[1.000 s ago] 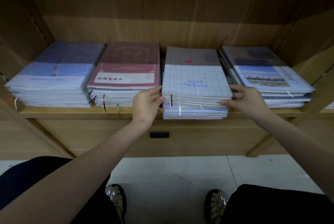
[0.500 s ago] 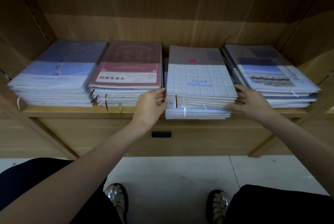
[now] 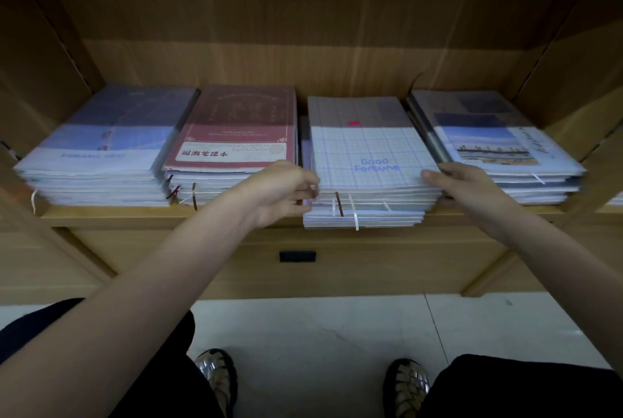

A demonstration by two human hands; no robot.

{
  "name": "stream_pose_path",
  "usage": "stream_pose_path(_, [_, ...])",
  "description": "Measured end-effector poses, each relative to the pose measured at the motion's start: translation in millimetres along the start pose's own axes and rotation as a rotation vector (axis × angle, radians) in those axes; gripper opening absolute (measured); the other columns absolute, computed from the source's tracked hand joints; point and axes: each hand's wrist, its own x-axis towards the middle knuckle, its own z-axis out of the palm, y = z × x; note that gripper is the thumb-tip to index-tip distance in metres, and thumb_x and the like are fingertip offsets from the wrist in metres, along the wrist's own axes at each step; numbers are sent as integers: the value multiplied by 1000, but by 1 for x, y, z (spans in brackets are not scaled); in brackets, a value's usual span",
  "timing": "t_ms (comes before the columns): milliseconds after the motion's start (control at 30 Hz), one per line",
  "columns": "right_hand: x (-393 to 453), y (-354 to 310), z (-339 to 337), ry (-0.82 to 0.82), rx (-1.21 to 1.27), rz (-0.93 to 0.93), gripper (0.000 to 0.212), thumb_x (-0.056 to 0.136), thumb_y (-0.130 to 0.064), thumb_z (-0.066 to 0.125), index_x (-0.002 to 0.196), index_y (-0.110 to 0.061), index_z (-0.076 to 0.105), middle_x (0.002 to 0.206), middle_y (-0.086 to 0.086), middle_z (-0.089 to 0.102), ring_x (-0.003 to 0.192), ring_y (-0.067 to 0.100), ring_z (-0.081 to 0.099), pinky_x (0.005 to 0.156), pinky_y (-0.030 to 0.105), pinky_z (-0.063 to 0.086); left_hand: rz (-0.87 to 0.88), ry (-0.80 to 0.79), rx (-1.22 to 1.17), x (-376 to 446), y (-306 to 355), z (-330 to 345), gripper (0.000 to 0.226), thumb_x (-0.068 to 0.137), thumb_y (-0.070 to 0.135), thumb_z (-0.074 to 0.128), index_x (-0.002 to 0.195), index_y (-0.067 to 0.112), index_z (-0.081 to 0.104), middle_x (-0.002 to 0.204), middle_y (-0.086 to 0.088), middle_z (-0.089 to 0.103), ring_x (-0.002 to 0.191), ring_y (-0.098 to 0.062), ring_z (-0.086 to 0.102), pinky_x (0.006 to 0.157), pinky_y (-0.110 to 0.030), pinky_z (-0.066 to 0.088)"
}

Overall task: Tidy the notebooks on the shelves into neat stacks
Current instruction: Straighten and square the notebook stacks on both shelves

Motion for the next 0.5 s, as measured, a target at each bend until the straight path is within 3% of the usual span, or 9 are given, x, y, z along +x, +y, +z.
stream_pose_path(67, [2, -2, 3, 40, 14, 19, 37, 92, -18, 58, 124, -2, 52, 110, 5, 58, 92, 17, 53, 85, 31, 42, -56, 9, -176, 0, 4, 3, 7, 93, -1, 46, 90, 3, 50, 90, -15, 57, 86, -22, 58, 81, -32, 51])
stream_pose_path(200, [2, -5, 4, 65, 0, 28, 41, 90, -14, 61, 127, -1, 51, 112, 3, 58, 98, 19, 54, 88, 31, 44, -35, 67, -467, 4, 10, 8, 27, 91, -5, 47, 118, -1, 44, 123, -23, 44, 102, -31, 55, 69, -31, 56])
stream_pose_path(267, [-1, -7, 0, 49, 29, 32, 37, 90, -12, 61, 125, -2, 53, 114, 7, 62, 98, 21, 57, 86, 31, 46, -47, 46, -598, 7, 14, 10, 31, 91, 0, 51, 121, 0, 46, 119, -20, 49, 97, -27, 56, 62, -27, 58])
stream_pose_path(333, [-6, -9, -1, 42, 98, 51, 41, 91, -9, 59, 129, 1, 47, 99, 0, 60, 96, 20, 55, 85, 29, 44, -36, 39, -497, 10, 17, 17, 23, 90, 11, 59, 110, 3, 54, 100, -11, 57, 86, -19, 55, 61, -24, 56])
stream_pose_path(400, [-8, -8, -1, 24, 117, 62, 45, 91, -9, 58, 132, 3, 44, 100, -1, 58, 98, 20, 54, 88, 29, 44, 6, 87, -304, 16, 14, 26, 22, 88, 18, 62, 106, 6, 55, 88, -7, 59, 81, -17, 56, 67, -23, 53])
stream_pose_path(500, [-5, -8, -1, 17, -44, 56, 45, 90, -20, 62, 128, 0, 50, 122, 6, 58, 107, 21, 55, 99, 35, 44, 16, 90, -288, 19, 8, 33, 19, 93, 8, 53, 110, 1, 50, 107, -17, 61, 85, -23, 62, 66, -32, 57])
